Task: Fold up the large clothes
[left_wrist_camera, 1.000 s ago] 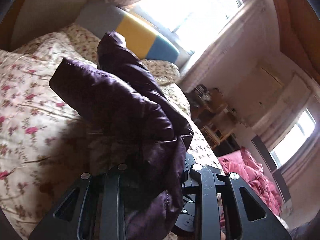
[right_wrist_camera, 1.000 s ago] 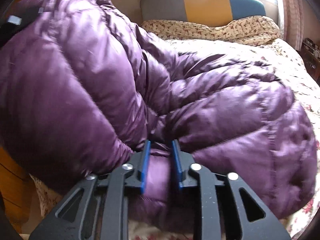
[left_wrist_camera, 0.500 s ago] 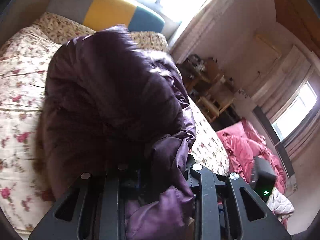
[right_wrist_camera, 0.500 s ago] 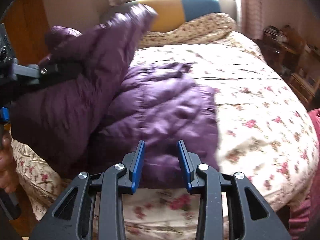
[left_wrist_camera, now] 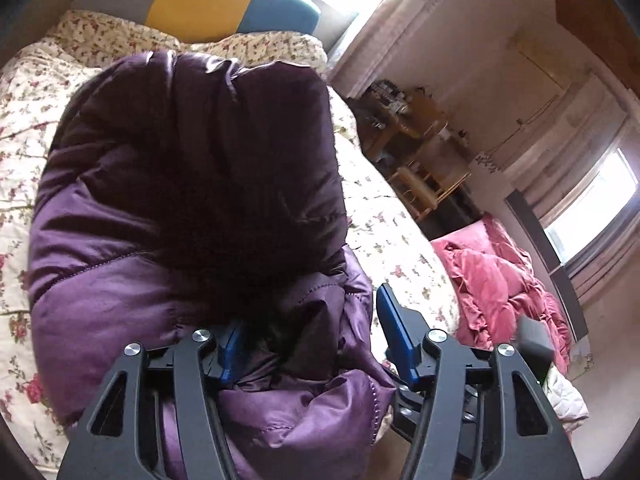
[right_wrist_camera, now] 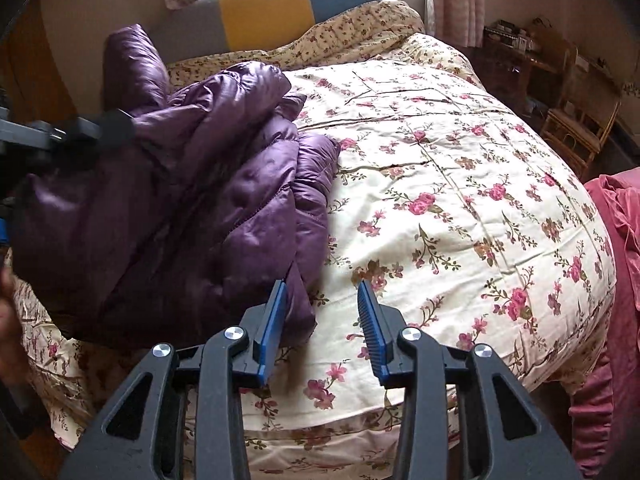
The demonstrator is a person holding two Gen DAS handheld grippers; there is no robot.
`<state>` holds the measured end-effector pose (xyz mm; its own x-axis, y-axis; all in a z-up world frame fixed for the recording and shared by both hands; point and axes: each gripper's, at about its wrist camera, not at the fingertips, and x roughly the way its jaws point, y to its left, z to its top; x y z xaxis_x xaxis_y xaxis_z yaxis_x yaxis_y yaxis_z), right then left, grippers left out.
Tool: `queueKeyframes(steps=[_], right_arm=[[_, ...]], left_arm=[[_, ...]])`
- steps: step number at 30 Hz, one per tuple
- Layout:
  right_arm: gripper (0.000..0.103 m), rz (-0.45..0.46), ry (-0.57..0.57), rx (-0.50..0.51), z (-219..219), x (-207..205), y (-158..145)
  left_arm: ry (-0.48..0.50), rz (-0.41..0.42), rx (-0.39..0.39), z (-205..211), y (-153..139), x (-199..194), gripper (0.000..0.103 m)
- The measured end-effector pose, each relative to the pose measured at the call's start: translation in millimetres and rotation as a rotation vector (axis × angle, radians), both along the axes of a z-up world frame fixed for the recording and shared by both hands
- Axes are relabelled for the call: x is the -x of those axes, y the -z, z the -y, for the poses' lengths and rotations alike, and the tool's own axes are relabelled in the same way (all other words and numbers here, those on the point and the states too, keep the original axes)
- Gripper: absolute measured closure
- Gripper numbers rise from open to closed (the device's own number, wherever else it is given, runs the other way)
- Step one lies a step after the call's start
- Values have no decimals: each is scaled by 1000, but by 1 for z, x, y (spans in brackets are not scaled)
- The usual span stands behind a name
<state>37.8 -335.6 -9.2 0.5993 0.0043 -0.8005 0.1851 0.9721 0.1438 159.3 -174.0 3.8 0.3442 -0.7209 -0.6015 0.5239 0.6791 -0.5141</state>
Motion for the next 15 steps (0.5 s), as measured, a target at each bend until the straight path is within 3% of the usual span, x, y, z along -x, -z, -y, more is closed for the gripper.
queueKeyframes(steps=[6,15], right_arm=[[66,-5,0,15,-7,-3,0],[66,-7,3,37,-12,-2,-3]], left_arm=[[5,18,90,-31,-26,11,31],[-31,102,231,-94,-69,31,27]])
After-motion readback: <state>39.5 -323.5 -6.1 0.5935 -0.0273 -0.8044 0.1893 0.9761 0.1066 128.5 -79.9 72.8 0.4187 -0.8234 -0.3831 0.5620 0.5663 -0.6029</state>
